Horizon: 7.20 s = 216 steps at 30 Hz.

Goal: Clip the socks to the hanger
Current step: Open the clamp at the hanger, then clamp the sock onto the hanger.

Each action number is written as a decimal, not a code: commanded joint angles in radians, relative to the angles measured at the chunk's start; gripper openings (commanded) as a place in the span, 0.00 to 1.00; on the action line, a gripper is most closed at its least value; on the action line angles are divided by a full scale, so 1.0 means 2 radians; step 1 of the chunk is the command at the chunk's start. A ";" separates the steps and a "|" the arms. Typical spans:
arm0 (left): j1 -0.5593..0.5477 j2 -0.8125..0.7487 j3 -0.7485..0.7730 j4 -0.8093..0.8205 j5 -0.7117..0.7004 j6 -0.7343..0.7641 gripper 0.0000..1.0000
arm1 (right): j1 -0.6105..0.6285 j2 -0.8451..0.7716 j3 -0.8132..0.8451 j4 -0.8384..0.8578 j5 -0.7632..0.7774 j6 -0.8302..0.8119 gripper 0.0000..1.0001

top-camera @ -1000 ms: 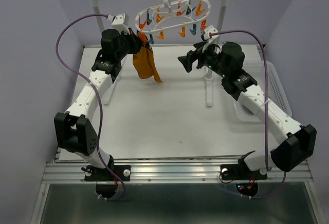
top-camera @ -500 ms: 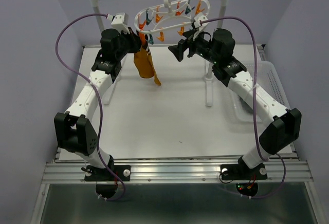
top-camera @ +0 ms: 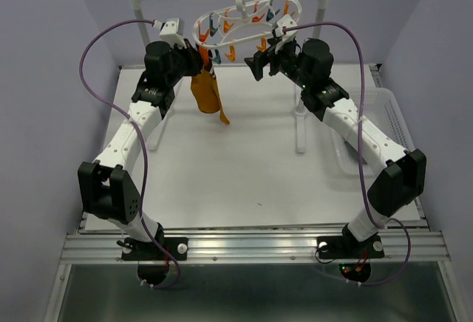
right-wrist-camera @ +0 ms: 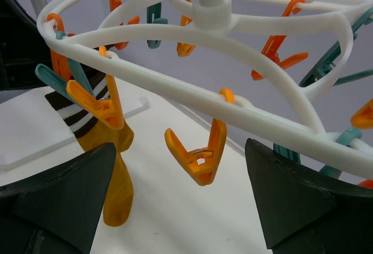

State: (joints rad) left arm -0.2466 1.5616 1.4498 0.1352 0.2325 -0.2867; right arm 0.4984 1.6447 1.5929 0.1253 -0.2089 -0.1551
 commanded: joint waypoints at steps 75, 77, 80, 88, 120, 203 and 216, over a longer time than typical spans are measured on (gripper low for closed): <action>0.000 -0.192 -0.156 -0.009 -0.034 0.044 0.00 | -0.001 0.014 0.057 0.013 0.054 0.126 0.01; -0.002 -0.222 -0.175 -0.003 -0.029 0.033 0.00 | -0.001 0.010 0.050 0.011 0.061 0.132 0.01; -0.008 -0.248 -0.197 -0.004 -0.018 0.026 0.00 | -0.001 0.008 0.048 0.003 0.080 0.152 0.01; -0.083 -0.266 -0.206 0.006 0.031 0.051 0.00 | -0.001 0.001 0.069 -0.066 0.093 0.219 0.01; -0.144 0.013 0.063 -0.025 0.111 0.200 0.00 | -0.001 0.001 0.073 -0.106 0.102 0.176 0.01; -0.152 0.120 0.203 -0.026 0.036 0.126 0.00 | 0.012 0.061 0.089 -0.152 0.230 0.182 0.01; -0.152 0.117 0.227 -0.041 0.011 0.137 0.00 | 0.017 0.070 0.088 -0.160 0.256 0.168 0.01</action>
State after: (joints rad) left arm -0.5499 1.8168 1.8297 0.0246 0.2951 -0.0322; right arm 0.5301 1.7596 1.7863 -0.0376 0.2314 0.2039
